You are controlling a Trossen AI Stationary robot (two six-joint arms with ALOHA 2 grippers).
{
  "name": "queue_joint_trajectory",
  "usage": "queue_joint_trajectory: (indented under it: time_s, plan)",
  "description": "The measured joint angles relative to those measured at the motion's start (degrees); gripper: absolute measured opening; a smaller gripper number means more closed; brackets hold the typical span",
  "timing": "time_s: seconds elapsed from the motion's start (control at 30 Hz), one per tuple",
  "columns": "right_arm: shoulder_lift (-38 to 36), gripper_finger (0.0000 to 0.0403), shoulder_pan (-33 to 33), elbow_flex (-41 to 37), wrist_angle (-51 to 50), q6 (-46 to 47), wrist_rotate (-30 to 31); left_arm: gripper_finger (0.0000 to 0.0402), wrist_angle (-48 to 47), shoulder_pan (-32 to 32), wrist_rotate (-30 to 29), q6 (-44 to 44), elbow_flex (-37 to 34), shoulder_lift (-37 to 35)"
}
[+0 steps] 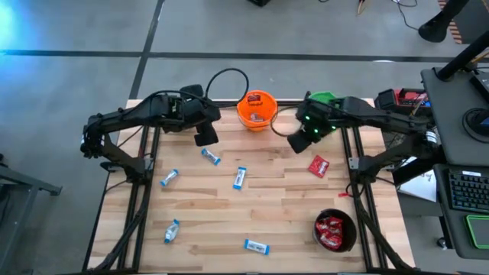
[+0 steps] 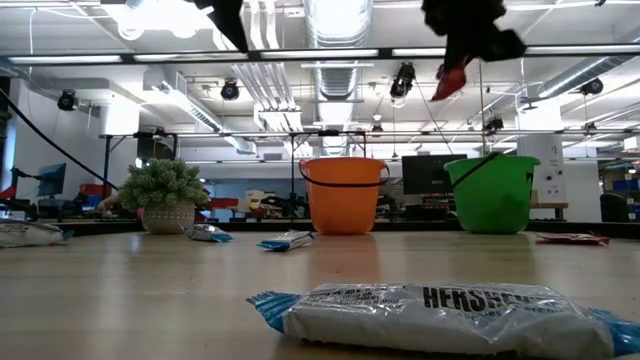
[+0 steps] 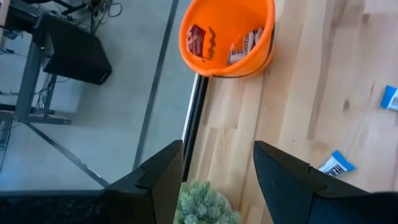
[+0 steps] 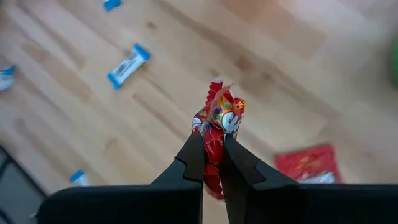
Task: Organize candy in baskets
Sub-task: Put the red chocolate into the black bucket
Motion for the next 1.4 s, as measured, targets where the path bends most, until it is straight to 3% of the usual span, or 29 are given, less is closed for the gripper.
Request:
queue_joint_trajectory:
  time_s: [0.4,0.6,1.13,1.4]
  plan:
    - [-4.0,0.0015,16.5,0.0,-2.3,18.6,0.5,0.0178,-3.1,0.0,0.0,0.0,0.0,0.0]
    - [-2.4,0.0015,26.1,-0.1,-7.8,29.5,0.5,0.0178,-4.7,0.0,-0.5,0.0,0.0,0.0]
    - [4.0,0.0015,53.2,-0.1,-7.2,65.1,0.3,0.0178,-6.4,0.0,-0.5,-0.6,0.0,0.0]
    - [7.8,0.0015,60.2,-0.1,-4.1,72.7,-0.1,0.0178,-6.5,0.0,-0.5,-0.6,0.0,0.0]
